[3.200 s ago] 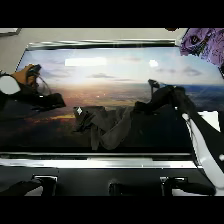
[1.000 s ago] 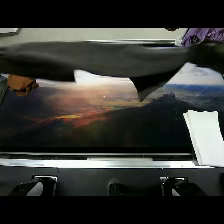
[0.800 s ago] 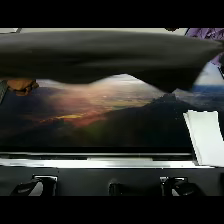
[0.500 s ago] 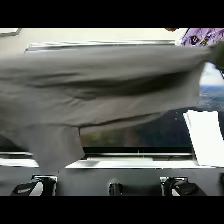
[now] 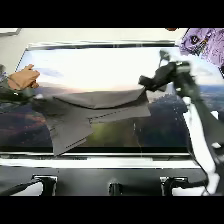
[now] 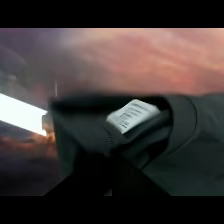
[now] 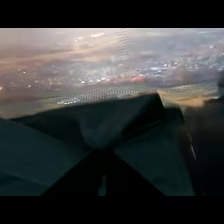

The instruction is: Fold the clothes and pants, and hang the long-sleeved shirts on hangers.

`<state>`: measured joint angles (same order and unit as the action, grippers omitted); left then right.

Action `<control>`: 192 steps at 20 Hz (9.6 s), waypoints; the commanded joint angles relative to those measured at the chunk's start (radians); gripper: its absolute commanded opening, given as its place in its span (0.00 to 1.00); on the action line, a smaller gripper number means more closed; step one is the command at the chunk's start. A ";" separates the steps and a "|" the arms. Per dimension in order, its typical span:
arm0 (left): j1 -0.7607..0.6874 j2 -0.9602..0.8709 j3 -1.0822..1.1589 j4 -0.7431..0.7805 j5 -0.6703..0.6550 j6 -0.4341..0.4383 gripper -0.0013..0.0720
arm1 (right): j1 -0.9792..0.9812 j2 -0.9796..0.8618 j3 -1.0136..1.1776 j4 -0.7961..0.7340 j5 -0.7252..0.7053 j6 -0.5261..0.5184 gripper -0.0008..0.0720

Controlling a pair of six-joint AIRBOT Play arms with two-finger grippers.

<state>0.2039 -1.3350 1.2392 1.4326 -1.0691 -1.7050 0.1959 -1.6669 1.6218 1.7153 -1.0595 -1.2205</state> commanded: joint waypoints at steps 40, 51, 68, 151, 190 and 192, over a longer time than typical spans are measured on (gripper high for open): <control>0.399 0.162 -0.700 -0.550 -0.021 0.500 0.66 | -0.248 -0.013 -0.356 0.547 -0.024 -0.525 0.06; 0.318 0.124 -0.580 -0.764 0.018 0.551 0.04 | -0.248 0.106 -0.301 0.570 -0.104 -0.469 0.06; 0.345 0.538 0.798 -0.276 -0.173 0.056 0.04 | -0.248 0.704 0.492 0.190 -0.204 -0.199 0.06; 0.281 0.461 0.679 0.022 -0.326 0.002 0.05 | -0.406 0.684 0.369 0.166 -0.244 -0.124 0.06; -0.265 0.378 -0.832 -0.652 0.163 -0.173 0.71 | -0.067 -0.193 0.356 0.127 -0.330 -0.080 0.06; -0.333 0.342 -0.832 -0.671 0.236 -0.200 0.71 | -0.066 -0.192 0.356 0.128 -0.338 -0.080 0.06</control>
<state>-0.0132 -0.9695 0.4366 0.7929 -0.9539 -1.8442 0.1284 -1.8603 1.9770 1.8431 -1.3682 -1.3003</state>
